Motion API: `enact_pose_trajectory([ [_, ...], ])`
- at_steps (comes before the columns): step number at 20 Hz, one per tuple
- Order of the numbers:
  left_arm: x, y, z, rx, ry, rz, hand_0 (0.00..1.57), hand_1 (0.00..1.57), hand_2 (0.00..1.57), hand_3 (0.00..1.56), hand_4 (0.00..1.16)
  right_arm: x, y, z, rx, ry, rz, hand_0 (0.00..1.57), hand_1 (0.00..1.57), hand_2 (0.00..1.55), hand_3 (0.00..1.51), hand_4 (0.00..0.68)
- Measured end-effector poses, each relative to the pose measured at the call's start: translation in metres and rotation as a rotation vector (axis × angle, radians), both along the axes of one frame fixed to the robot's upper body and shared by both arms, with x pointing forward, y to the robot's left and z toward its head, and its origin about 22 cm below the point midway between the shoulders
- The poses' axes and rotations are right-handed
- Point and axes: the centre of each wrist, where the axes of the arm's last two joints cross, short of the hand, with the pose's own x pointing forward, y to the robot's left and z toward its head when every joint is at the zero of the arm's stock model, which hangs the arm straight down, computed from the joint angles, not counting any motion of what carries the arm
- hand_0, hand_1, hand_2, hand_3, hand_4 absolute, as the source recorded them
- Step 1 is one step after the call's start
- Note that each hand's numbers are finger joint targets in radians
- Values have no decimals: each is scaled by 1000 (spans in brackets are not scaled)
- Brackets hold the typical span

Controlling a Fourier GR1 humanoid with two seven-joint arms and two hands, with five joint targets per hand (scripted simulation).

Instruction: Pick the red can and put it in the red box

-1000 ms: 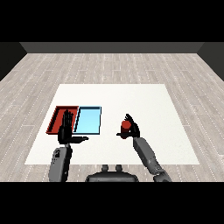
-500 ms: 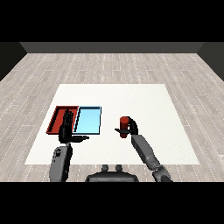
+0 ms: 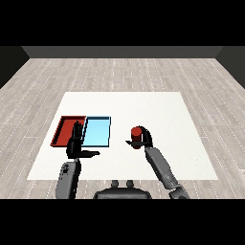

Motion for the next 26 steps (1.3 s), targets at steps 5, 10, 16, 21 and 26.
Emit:
enact_pose_trajectory([
  [5, 1, -11, 5, 11, 10, -33, 0, 0, 0, 0, 0, -13, -2, 22, -13, -84, 8, 1445, 1445, 1432, 1377, 630],
  [10, 2, -24, 7, 19, 29, -69, 0, 0, 0, 0, 0, -16, -9, 53, 8, -153, 20, 1454, 1454, 1433, 1386, 655],
  [16, 5, -41, 9, 23, 68, -96, 0, 0, 0, 0, 0, -21, 2, 77, 31, -196, 23, 1448, 1448, 1431, 1385, 654],
  [21, 8, -60, 9, 21, 104, -122, 0, 0, 0, 0, 0, -18, 34, 87, 36, -204, 26, 1451, 1451, 1427, 1380, 653],
  [26, 14, -82, 9, 7, 142, -171, 0, 0, 0, 0, 0, -12, 51, 87, 66, -209, 22, 1460, 1460, 1438, 1391, 651],
])
